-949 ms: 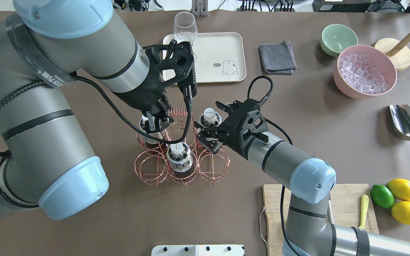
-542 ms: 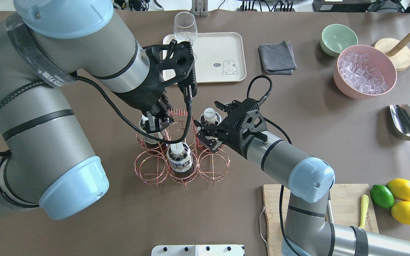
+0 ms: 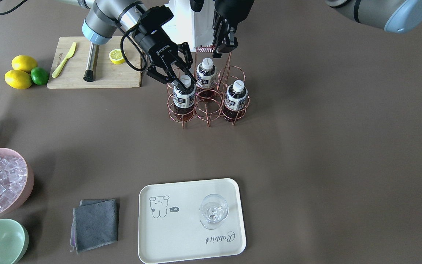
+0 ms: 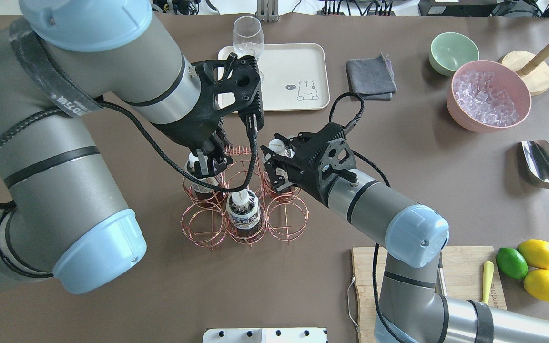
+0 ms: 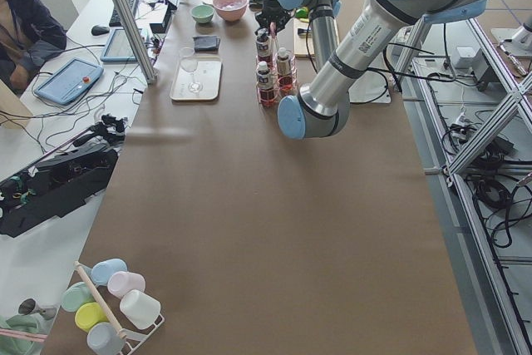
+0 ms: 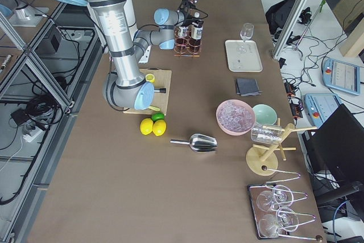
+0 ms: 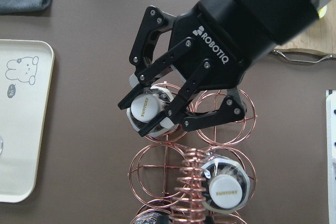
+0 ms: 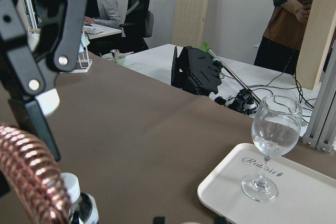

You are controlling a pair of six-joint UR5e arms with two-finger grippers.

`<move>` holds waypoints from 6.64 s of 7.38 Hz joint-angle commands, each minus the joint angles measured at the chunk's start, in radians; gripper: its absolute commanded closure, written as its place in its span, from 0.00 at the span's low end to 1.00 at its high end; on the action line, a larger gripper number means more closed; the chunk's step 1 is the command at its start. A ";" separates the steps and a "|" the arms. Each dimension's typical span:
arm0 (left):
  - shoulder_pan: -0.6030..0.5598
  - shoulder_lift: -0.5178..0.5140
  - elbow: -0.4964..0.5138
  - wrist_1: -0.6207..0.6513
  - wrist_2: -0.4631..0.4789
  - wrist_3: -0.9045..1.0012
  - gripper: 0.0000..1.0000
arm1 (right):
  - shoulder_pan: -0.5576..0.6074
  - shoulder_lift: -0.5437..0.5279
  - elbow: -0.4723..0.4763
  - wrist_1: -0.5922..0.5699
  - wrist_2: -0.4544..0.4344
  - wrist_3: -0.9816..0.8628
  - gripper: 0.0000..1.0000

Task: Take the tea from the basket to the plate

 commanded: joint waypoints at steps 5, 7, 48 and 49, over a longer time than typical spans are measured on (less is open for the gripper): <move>0.000 -0.002 0.000 0.000 0.000 0.000 1.00 | 0.176 0.082 0.157 -0.288 0.191 0.088 1.00; 0.000 -0.002 -0.001 0.000 0.000 0.000 1.00 | 0.349 0.154 0.154 -0.410 0.389 0.110 1.00; -0.856 0.262 0.692 -0.212 -0.273 1.095 1.00 | 0.743 0.040 -0.358 -0.374 0.711 0.467 0.00; -0.854 0.264 0.689 -0.212 -0.275 1.097 0.82 | 0.793 -0.011 -0.301 -0.495 0.794 0.461 0.00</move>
